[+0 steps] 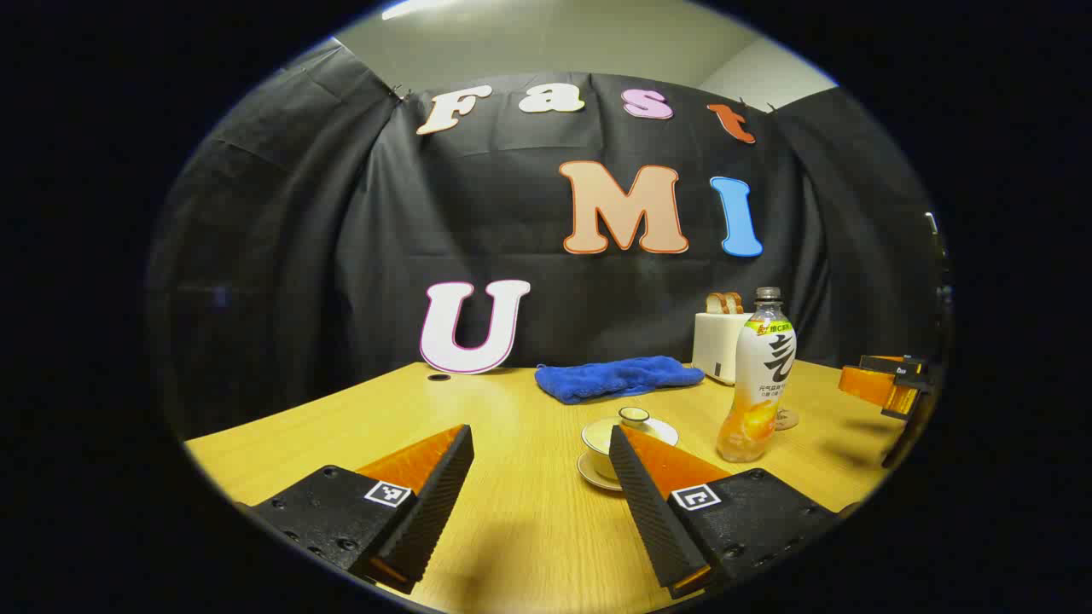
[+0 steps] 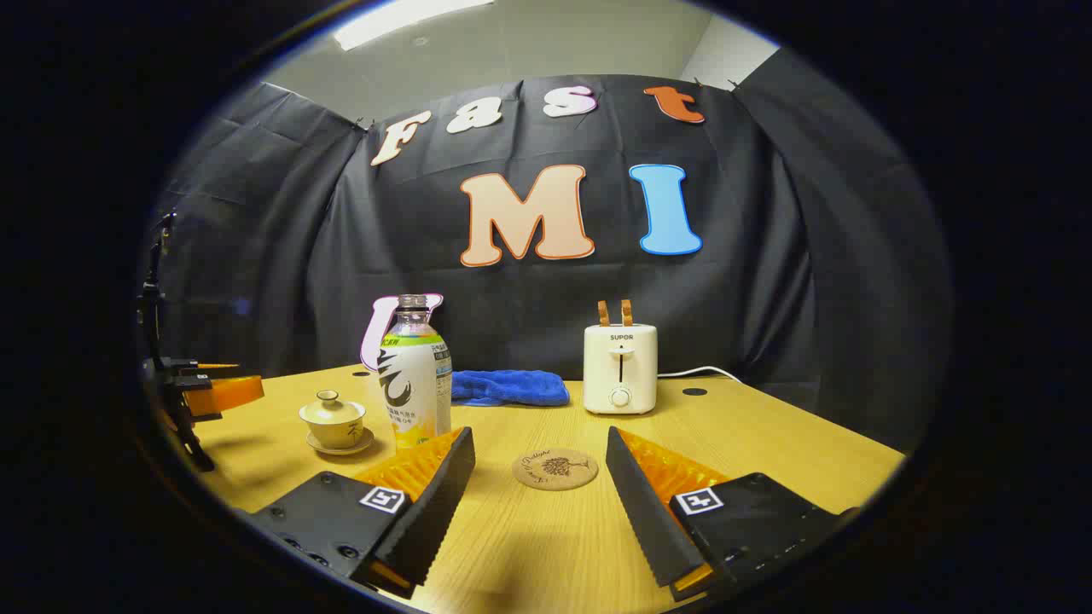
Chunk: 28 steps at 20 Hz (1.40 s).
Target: Open the teacup lid with one hand, grasp the water bottle and pour water into the teacup with the other hand; after pouring, place the water bottle on the coaster and then close the teacup lid.
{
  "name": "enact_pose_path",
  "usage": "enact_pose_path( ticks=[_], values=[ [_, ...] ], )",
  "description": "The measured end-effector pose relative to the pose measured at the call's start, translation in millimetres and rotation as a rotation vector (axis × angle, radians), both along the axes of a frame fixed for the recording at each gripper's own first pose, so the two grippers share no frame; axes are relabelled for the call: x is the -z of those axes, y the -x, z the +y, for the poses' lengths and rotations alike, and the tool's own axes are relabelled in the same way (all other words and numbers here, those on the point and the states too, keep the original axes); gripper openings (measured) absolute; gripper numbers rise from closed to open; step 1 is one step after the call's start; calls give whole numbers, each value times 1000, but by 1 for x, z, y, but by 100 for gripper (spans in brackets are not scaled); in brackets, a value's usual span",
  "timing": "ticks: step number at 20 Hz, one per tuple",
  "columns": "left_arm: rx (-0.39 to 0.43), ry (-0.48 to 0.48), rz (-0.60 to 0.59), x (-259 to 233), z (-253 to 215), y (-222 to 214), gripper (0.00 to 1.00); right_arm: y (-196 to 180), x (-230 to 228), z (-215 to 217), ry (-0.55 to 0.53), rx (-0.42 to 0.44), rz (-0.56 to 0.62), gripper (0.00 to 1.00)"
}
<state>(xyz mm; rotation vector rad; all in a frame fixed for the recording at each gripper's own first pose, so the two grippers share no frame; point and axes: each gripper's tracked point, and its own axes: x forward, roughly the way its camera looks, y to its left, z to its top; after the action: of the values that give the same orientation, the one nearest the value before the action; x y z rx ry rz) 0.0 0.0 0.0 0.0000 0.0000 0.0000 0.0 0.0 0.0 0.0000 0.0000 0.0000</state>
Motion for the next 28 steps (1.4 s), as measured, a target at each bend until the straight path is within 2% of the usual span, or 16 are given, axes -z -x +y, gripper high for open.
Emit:
enact_pose_path(
  ticks=[1,3,4,6,8,9,10,22,28],
  values=[
    [1,2,3,1,-1,1,94,-1,0,0,0,5,-2,98],
    [-12,4,4,1,1,0,95,0,1,-2,1,16,-2,94],
    [-16,5,5,3,1,0,95,1,1,-3,1,19,-3,98],
    [7,5,1,2,-6,-1,95,0,0,-3,2,22,-3,94],
    [49,6,-3,2,-14,-2,95,0,1,-4,2,28,-3,94],
    [48,6,-2,2,-14,-3,94,0,1,-4,2,29,-3,98],
    [38,8,-1,3,-11,-4,95,0,1,-4,2,29,-3,94],
    [62,9,-5,4,-19,-5,94,-1,2,-4,3,28,-4,94],
    [99,9,-8,4,-27,-7,94,-1,2,-4,3,28,-5,94]
  ],
)
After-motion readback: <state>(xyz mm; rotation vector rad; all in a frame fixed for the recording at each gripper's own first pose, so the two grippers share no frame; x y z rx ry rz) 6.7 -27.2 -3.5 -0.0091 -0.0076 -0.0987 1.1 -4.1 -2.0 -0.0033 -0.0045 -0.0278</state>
